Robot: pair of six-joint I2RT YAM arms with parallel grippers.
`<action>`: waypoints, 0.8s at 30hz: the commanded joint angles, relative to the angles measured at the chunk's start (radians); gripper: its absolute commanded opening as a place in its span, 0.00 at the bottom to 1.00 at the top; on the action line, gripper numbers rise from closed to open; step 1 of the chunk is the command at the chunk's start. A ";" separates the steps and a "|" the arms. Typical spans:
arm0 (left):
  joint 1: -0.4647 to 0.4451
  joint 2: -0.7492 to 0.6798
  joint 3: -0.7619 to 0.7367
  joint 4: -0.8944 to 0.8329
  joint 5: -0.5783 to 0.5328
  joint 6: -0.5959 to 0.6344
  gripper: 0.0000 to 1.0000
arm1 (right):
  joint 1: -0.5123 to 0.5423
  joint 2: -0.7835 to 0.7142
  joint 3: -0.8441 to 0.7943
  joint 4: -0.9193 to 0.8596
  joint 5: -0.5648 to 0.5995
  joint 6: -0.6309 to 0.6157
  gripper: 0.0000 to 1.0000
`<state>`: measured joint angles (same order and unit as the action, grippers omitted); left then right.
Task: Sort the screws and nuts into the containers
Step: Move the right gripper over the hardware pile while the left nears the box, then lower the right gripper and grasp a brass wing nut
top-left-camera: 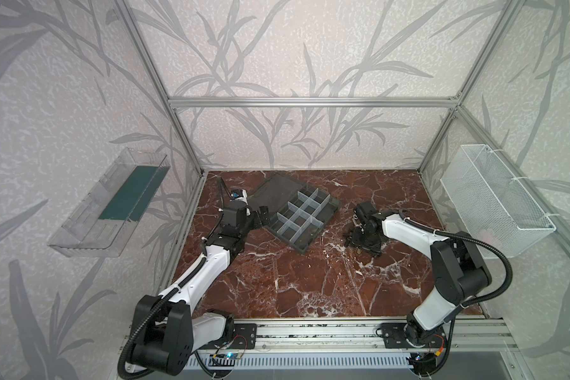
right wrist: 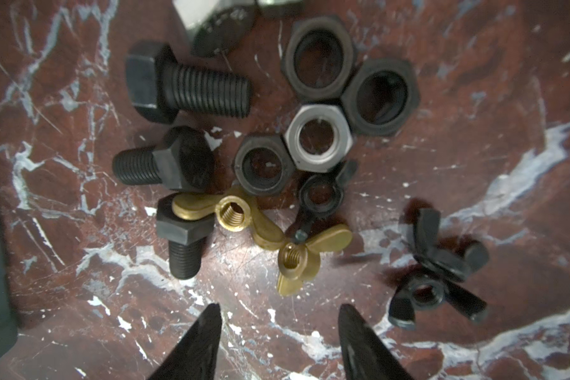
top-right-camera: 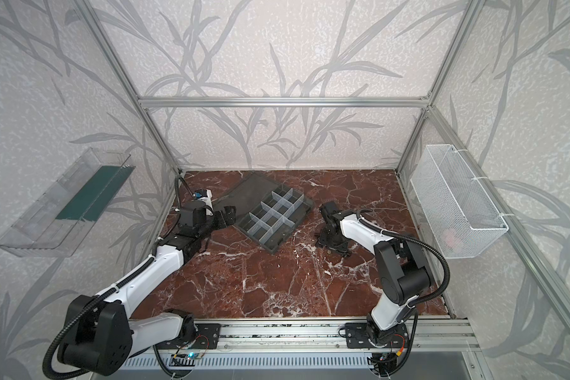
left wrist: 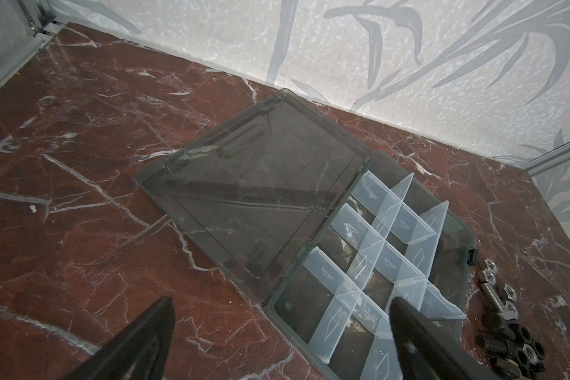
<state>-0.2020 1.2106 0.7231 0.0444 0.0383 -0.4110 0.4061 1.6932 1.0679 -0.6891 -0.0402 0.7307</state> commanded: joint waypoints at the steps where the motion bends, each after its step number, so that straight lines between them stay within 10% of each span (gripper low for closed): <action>1: -0.002 0.004 0.028 -0.002 0.024 0.009 0.99 | 0.002 0.008 0.030 -0.032 0.031 -0.011 0.55; 24: -0.002 0.024 0.027 0.003 0.038 0.013 0.99 | -0.030 0.134 0.080 -0.042 0.089 -0.040 0.46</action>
<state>-0.2020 1.2251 0.7242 0.0448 0.0635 -0.4034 0.3832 1.8065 1.1213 -0.7036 0.0261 0.7052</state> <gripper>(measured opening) 0.994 0.458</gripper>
